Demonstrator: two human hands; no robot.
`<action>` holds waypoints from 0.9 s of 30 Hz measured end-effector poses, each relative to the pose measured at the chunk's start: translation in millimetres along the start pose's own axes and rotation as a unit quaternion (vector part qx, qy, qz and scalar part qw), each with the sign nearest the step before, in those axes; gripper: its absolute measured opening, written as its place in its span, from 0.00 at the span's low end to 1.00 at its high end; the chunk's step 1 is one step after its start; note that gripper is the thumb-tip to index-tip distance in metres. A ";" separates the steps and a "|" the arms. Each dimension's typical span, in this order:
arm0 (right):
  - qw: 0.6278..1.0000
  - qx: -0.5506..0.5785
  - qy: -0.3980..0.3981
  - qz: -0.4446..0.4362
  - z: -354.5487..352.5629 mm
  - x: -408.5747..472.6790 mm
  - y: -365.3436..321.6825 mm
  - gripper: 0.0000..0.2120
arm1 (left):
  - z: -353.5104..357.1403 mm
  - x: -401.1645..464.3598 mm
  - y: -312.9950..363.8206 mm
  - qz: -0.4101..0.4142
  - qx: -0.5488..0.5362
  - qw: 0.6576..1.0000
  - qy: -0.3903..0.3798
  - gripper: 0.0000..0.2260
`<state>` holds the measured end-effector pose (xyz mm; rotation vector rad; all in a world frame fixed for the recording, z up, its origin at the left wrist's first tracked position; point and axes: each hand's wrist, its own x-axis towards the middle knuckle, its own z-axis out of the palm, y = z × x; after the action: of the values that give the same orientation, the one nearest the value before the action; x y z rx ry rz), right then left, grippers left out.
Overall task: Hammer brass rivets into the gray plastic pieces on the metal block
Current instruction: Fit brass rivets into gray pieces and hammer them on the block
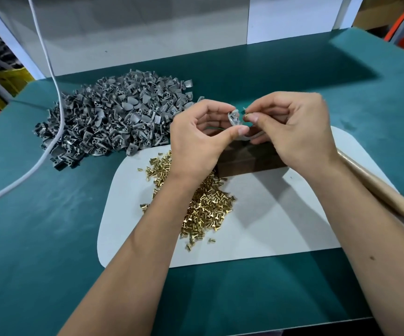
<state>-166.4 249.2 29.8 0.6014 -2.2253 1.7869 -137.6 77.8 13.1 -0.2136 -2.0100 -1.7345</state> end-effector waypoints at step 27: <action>0.988 -0.150 0.008 -0.045 5.0 -1.6 -9.2 0.03 | 0.1 -0.1 2.9 -0.033 -0.056 0.998 -0.018 0.17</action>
<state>-160.5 243.0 36.1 0.6087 -2.3514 1.3711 -136.4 78.4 15.6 -0.2178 -1.9677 -1.8996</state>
